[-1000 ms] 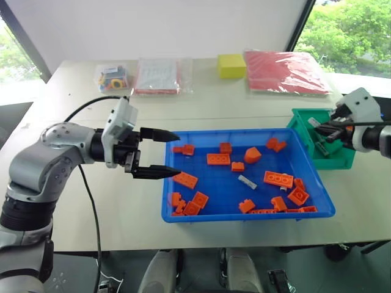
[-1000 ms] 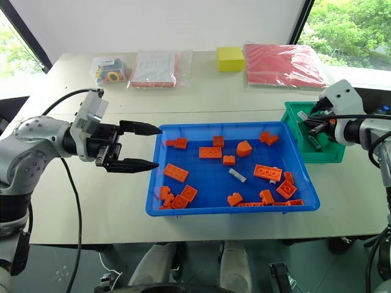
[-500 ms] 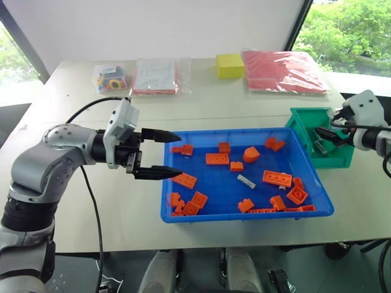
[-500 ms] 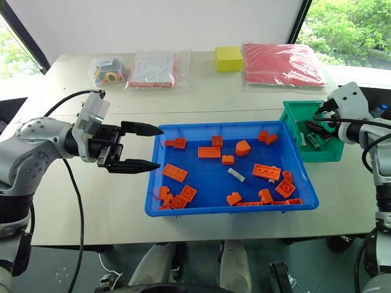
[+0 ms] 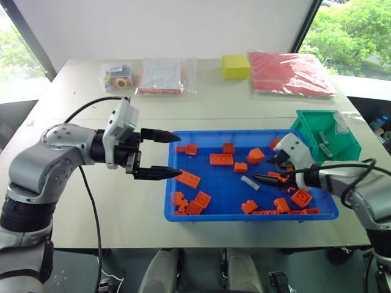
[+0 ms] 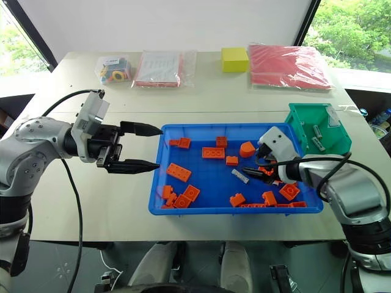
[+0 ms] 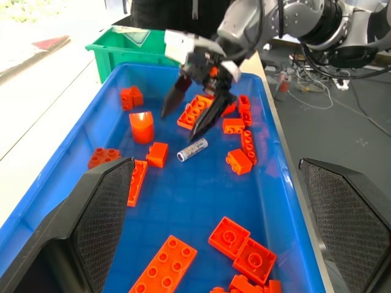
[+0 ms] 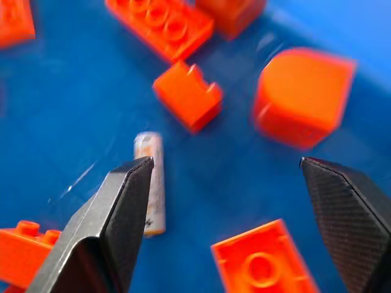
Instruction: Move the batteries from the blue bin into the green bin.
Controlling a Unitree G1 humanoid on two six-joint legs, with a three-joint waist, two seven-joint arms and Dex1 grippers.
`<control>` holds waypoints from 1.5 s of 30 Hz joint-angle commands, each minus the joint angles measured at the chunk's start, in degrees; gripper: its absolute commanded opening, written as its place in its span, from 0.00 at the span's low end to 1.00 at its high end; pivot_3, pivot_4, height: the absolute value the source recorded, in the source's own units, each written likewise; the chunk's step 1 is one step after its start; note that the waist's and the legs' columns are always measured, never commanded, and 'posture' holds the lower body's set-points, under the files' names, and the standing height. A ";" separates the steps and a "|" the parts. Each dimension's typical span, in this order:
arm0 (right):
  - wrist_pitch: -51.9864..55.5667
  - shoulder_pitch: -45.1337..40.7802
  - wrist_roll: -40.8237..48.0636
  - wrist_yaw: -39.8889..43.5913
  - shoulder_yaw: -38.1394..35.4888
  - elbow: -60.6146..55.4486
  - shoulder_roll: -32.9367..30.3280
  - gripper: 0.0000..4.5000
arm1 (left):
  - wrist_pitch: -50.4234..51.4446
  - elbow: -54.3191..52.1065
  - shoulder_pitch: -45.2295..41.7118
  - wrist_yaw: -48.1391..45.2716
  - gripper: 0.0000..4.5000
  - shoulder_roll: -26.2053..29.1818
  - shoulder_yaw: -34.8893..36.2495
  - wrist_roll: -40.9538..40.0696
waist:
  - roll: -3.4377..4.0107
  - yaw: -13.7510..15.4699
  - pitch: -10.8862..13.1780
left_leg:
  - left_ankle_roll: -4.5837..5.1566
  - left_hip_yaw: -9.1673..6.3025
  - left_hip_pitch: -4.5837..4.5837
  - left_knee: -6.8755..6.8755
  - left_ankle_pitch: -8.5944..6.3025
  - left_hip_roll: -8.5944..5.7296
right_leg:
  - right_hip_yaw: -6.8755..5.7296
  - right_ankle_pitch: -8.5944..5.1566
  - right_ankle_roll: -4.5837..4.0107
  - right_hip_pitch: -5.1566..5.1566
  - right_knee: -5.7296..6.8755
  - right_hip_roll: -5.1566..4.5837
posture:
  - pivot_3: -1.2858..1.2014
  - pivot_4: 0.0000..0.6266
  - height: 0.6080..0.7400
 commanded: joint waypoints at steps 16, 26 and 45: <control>0.78 0.73 -0.60 -1.77 4.24 -5.27 2.55 0.75 | -1.13 -1.10 -0.69 0.31 1.00 0.35 1.61 -0.27 | -0.02 -0.01 -0.01 | 0.00 -0.01 0.00 -0.01 0.00 0.01 | -0.01 0.00 0.01 0.00 0.01 0.01 | 0.52 0.24 0.64; 5.61 -2.57 2.78 -2.73 0.61 -8.80 4.01 0.04 | -1.28 -0.03 -2.27 0.49 1.00 -0.31 0.86 0.05 | -0.02 -0.08 -0.01 | 0.00 -0.01 0.00 -0.01 0.00 0.01 | -0.01 0.00 0.01 -0.01 0.01 0.02 | 0.52 0.24 0.64; -8.73 -15.71 -6.89 -5.08 -15.02 24.40 -9.73 0.31 | -1.17 1.23 -4.34 0.14 1.00 -2.10 -0.47 0.98 | -0.06 -0.90 0.01 | 0.01 0.11 0.01 -0.07 0.00 0.02 | -0.01 0.01 0.02 -0.02 0.01 0.00 | 0.52 0.24 0.64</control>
